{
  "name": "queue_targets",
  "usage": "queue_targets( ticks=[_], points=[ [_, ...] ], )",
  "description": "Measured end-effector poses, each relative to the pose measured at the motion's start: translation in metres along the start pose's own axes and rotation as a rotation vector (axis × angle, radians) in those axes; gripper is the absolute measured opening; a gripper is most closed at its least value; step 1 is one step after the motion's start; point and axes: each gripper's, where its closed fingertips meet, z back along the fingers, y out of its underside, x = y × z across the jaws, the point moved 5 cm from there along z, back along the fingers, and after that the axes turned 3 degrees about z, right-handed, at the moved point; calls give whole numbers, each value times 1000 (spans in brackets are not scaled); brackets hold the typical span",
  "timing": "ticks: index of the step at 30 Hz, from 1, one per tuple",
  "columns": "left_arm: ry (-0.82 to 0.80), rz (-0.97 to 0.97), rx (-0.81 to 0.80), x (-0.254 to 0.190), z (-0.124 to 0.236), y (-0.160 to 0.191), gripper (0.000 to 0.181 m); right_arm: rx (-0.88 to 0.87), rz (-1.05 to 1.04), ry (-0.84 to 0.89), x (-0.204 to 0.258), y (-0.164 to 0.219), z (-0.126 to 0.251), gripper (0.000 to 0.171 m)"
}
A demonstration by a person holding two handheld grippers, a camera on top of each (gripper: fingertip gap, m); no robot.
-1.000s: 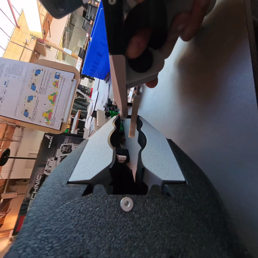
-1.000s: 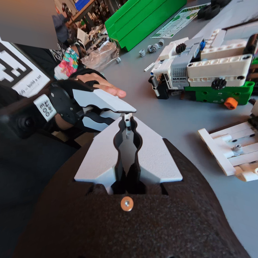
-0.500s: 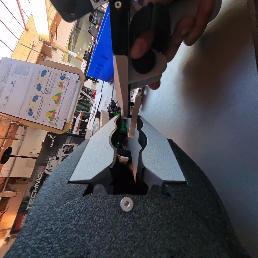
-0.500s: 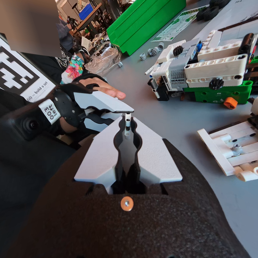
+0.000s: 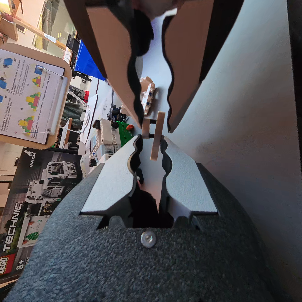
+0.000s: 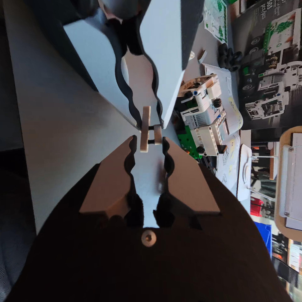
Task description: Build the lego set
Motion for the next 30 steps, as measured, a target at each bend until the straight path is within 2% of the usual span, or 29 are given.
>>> queue_targets(
  ticks=[8,9,16,20,22,26,30],
  points=[
    [-28,16,31,3,2,-2,20,65,82,103,-4,-2,-2,23],
    [-27,22,27,3,3,-3,15,63,78,105,-3,-3,-1,15],
    [-37,-23,33,0,2,-5,15,64,68,88,-1,0,1,15],
    [-56,5,-8,6,4,-4,15,-2,7,116,-8,-1,4,16],
    [-52,5,21,8,4,4,13,-50,-21,117,-10,-1,7,16],
    [-38,-21,-18,6,7,2,8,-145,-129,32,-10,2,9,17],
    [6,114,-47,14,9,7,7,-229,-309,-21,-16,12,12,20]
  ],
)
